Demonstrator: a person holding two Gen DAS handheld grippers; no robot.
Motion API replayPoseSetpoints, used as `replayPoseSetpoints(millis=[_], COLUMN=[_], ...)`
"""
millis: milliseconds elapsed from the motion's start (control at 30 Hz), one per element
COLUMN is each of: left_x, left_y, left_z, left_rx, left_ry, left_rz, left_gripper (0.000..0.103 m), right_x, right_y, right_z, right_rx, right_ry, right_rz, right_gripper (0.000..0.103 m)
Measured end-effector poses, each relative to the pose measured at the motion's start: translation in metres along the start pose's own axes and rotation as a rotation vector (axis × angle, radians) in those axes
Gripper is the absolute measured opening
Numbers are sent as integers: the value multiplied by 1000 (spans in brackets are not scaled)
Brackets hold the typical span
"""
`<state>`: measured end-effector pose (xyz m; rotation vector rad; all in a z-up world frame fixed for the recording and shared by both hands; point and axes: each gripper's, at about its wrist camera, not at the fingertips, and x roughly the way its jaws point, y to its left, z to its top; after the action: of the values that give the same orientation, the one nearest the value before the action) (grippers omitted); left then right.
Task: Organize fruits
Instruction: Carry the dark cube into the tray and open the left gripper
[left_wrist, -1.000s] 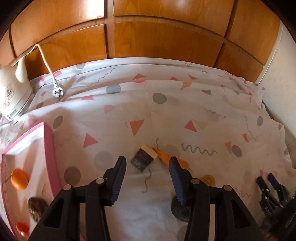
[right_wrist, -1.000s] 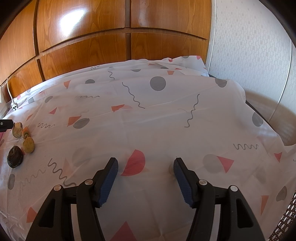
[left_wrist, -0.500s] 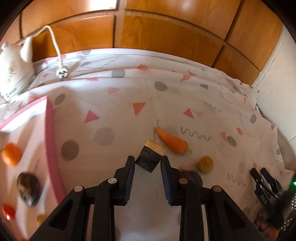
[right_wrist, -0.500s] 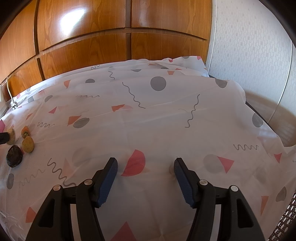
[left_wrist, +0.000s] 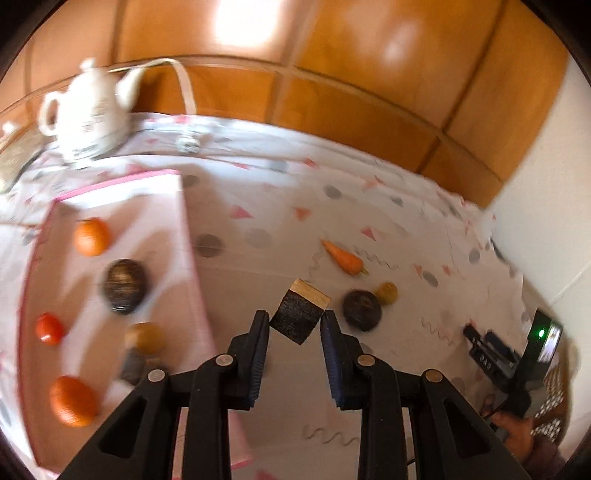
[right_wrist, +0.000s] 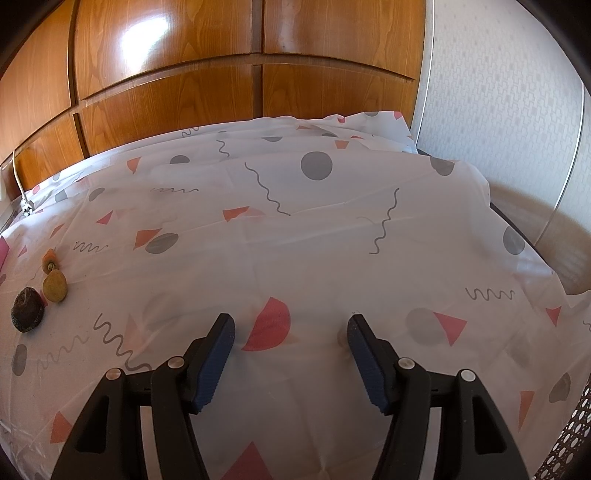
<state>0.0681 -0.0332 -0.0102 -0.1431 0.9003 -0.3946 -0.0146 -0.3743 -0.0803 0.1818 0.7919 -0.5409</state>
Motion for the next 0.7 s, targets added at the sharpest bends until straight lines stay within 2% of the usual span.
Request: replayPoseSetpoints(millis=[100,200,267,300,400,533,700], left_x=[-21,-36,-40,-42,-38,-30,-46], left_y=[30,67,92,103,126,151,160], left_z=[3,6,9,11,19,26,20], left_rx=[-71,-138,-192,-214,-249,-309,-339], left_ry=[-50,-96,-108,-115,-129,-124,-162], left_rz=[43,118,157,170,212,244,269], left_gripper=[28,28,25,19,19,18,18], right_x=[0,0,0,0,0,0,0], right_y=[0,1,2,1,1,1,1], right_z=[0,-1,-1,-1,-1,-1,-1], right_rx=[2,3,1,0,2,2,-1], right_ry=[0,-2,-1,0,1,1,-2], right_rz=[1,-3,-9,-10,-8,-8,-12], right_gripper=[65,65,65,65,65,65,65])
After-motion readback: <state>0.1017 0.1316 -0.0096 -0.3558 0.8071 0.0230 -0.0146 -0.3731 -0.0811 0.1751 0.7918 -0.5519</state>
